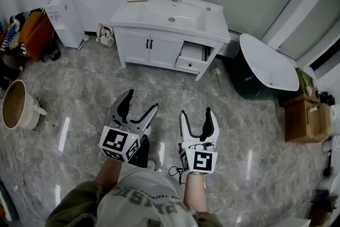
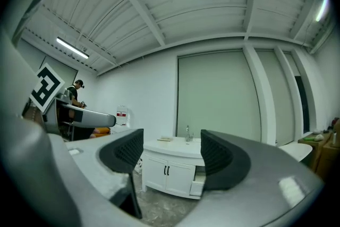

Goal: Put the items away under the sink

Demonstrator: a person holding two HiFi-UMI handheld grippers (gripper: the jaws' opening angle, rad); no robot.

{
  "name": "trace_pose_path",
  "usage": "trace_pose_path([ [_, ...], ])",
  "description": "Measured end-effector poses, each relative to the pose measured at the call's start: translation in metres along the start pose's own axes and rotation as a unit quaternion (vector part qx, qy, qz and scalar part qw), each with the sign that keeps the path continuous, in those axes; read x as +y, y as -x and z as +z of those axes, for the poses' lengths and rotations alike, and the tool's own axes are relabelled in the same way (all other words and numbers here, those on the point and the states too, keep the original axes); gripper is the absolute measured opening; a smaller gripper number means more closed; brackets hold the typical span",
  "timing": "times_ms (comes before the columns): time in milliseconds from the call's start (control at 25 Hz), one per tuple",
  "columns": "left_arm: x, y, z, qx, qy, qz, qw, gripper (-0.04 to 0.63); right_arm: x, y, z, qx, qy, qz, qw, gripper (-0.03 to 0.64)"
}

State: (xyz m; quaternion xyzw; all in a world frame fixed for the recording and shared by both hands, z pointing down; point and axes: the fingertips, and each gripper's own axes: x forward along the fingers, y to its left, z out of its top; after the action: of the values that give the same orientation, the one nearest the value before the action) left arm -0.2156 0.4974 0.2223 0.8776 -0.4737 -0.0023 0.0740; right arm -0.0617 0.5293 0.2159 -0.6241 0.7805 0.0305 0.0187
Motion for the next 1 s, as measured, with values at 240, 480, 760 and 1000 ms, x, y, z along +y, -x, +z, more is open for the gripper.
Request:
trace_pose_path([
  [240,0.010,-0.037,-0.009,0.022,-0.008,-0.016,0.9996,0.362,-0.014,-0.031,-0.005,0.000,-0.011,-0.012,1.000,0.328],
  [480,0.034,-0.085,-0.013,0.035,-0.006,-0.023,0.9991,0.362,-0.034,-0.074,-0.019,0.015,-0.001,-0.024,1.000,0.328],
  [760,0.073,-0.157,-0.005,0.046,-0.003,-0.038,0.9982,0.362,-0.059,-0.143,-0.026,0.028,0.010,-0.040,0.999,0.328],
  [1000,0.114,-0.225,0.005,0.052,-0.003,-0.055,0.9971,0.362,-0.079,-0.212,-0.030,0.031,0.013,-0.062,0.998,0.328],
])
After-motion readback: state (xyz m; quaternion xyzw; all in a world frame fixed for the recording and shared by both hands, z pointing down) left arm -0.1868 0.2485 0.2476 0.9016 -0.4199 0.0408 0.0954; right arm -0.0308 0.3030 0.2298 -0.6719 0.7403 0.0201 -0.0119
